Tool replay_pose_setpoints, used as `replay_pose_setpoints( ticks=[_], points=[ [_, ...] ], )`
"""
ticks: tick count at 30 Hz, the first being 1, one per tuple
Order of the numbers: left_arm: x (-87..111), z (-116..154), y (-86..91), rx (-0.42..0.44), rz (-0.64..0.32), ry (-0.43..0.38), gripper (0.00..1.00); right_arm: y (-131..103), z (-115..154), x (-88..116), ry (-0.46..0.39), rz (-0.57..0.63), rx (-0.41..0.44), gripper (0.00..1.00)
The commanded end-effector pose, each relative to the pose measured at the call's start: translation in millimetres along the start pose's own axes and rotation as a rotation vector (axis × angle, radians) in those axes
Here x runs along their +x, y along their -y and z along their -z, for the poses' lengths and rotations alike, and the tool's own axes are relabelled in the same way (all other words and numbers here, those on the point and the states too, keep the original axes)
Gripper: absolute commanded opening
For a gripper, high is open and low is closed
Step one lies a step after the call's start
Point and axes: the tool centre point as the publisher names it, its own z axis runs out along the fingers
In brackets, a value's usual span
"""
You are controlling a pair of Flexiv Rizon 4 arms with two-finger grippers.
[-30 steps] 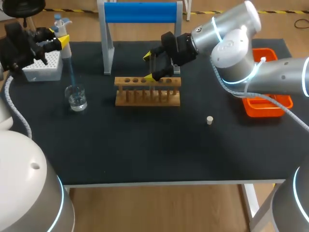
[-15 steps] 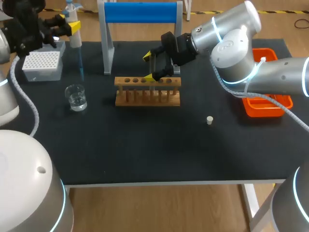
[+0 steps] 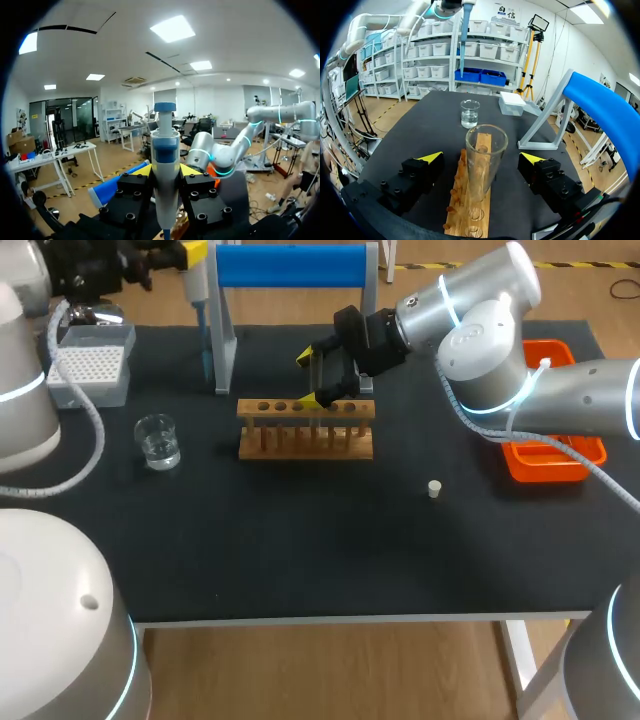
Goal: Invert the test tube, pick up the pipette, mount the tip to pipette, aspirate from beaker and dispense into the tube, eject the tip, return the pipette, and cap with the stopper.
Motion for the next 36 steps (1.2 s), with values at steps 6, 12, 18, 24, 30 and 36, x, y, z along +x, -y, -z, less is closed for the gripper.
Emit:
replay_pose_setpoints(
  ticks=[6,12,18,24,30,36],
  points=[
    [10.4,-39.3,25.5,0.028,-0.003,-0.051,0.0,-0.4,0.9,-0.2,-0.002,0.0,0.002,1.0],
    [16.5,-60.9,31.3,0.052,0.01,-0.079,0.0,-0.4,0.9,-0.2,-0.002,0.0,0.002,1.0],
    [23.4,-81.2,38.3,0.062,0.014,-0.111,0.0,-0.4,0.9,-0.2,-0.002,0.0,0.002,1.0],
    [28.1,-98.6,41.7,0.063,0.007,-0.14,0.0,-0.4,0.9,-0.2,-0.002,0.0,0.002,1.0],
    [30.6,-110.5,45.4,0.062,0.006,-0.159,0.0,-0.4,0.9,-0.2,-0.002,0.0,0.002,1.0],
    [36.8,-122.0,49.5,0.065,0.0,-0.184,0.0,-0.4,0.9,-0.2,-0.002,0.0,0.002,1.0]
  ],
)
